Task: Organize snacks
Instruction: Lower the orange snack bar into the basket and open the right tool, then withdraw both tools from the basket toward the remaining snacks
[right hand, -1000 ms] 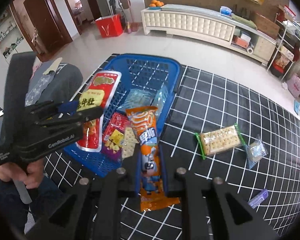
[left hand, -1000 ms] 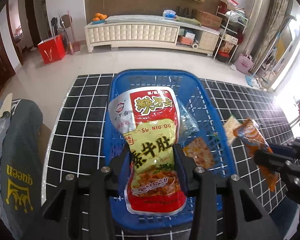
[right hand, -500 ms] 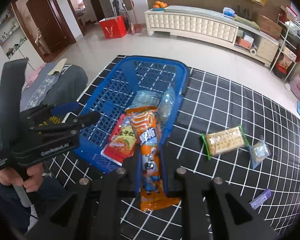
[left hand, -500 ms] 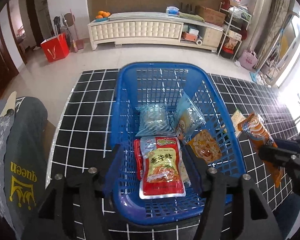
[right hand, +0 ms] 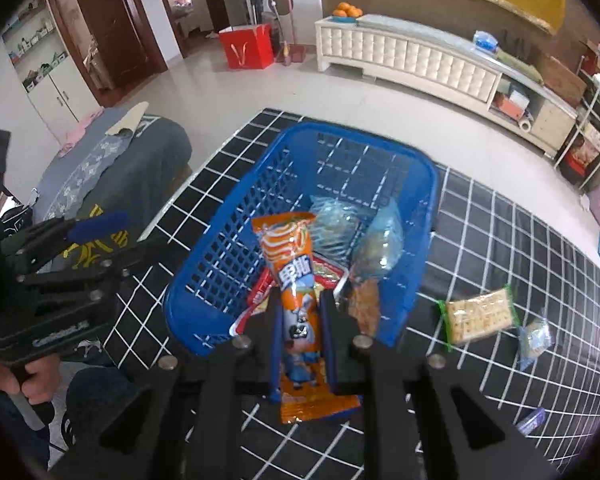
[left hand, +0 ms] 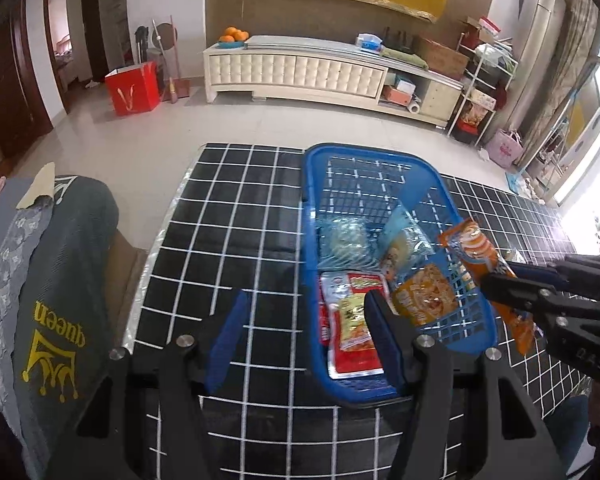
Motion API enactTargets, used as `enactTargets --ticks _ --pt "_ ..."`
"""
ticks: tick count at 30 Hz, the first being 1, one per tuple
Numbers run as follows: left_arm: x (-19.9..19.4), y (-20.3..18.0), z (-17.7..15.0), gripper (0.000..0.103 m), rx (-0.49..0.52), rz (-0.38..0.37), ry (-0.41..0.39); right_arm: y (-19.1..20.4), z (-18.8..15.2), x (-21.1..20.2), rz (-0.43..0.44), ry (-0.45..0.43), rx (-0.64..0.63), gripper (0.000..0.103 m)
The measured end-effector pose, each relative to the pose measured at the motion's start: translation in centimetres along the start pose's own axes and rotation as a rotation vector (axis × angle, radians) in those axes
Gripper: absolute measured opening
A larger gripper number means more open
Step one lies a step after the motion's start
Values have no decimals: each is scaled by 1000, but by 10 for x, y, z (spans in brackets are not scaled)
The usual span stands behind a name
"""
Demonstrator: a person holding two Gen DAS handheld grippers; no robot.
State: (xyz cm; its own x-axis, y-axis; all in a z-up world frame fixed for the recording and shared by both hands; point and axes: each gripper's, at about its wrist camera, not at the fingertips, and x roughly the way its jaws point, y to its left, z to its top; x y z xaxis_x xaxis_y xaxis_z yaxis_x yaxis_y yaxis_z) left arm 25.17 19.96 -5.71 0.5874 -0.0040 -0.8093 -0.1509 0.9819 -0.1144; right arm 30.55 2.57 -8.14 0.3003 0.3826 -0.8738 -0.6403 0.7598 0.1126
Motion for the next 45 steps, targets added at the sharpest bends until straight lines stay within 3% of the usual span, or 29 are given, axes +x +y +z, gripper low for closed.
enactTargets --ticks 7,12,17,18,20,21,22,33,45 --pt "7 18 -5 59 -22 -5 7 10 -3 34 -93 67 -51 21" --pt "15 24 -8 59 -27 -10 21 4 -7 47 -99 108 -24 21" --pt "14 26 -14 59 -43 -31 21 4 -10 40 -96 87 -32 23" --pt "13 26 -15 59 -40 -28 19 4 -10 38 -96 81 -35 26" --pt "10 24 -16 59 -32 -22 17 3 -12 31 -95 66 -28 43" --pt "8 23 -17 59 -29 -17 18 2 -14 28 -88 58 -24 62" --pt "7 22 -17 59 -28 -13 17 1 -15 23 -80 42 -20 72" --pt "-26 -15 -22 59 26 -16 -6 -24 -43 -55 -99 -75 27 73" --pt "-57 -118 -13 59 168 -54 -63 -98 -92 -137 -159 -168 134 74"
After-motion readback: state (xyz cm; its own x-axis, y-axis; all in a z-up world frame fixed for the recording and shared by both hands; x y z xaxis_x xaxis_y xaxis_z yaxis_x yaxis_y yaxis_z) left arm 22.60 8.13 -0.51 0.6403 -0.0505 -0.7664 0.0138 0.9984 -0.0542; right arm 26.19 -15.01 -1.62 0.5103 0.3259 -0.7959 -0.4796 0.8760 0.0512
